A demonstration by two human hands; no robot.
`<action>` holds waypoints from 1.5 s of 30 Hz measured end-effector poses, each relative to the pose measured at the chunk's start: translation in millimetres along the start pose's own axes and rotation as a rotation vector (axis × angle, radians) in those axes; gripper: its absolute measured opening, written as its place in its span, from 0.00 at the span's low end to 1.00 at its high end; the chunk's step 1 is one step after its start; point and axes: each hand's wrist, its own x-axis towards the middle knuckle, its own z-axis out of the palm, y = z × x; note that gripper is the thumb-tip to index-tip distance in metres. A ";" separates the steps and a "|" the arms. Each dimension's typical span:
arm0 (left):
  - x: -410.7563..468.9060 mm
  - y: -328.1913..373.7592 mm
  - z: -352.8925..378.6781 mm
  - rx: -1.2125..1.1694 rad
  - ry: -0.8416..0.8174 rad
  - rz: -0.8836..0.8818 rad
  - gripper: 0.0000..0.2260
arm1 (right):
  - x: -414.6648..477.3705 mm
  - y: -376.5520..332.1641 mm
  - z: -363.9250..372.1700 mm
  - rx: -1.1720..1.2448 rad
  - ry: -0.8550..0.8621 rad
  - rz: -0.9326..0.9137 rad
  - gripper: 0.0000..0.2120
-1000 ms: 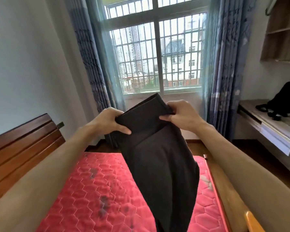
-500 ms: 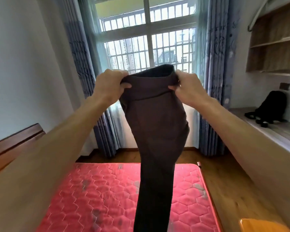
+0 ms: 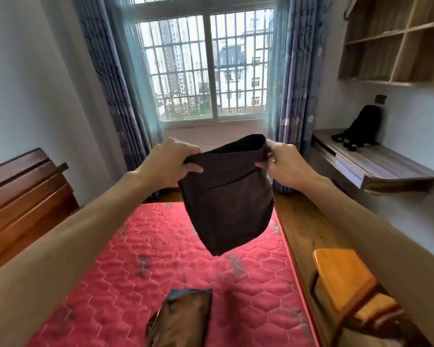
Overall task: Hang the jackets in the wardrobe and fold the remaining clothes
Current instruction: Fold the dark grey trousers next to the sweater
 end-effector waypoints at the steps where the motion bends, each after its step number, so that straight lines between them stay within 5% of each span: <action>1: -23.7 6.4 8.8 -0.039 -0.029 0.003 0.09 | -26.0 -1.2 3.1 -0.011 -0.052 0.011 0.11; 9: -202.4 71.9 104.1 -0.317 -0.404 -0.007 0.09 | -225.1 5.8 56.3 -0.147 -0.626 0.194 0.12; 19: -352.3 98.6 240.5 -0.676 -0.738 -0.166 0.14 | -380.8 53.9 154.3 -0.023 -1.018 0.401 0.15; 25: -357.1 79.5 341.4 -0.679 -0.779 -0.332 0.06 | -395.2 121.6 237.9 -0.002 -0.975 0.577 0.15; 34: -306.4 16.3 558.0 -0.418 -0.727 -0.571 0.09 | -352.2 268.4 417.1 -0.073 -0.877 0.756 0.13; 45: -282.6 -37.1 732.2 -0.293 -0.735 -0.553 0.04 | -337.9 379.3 550.2 0.001 -0.774 0.858 0.08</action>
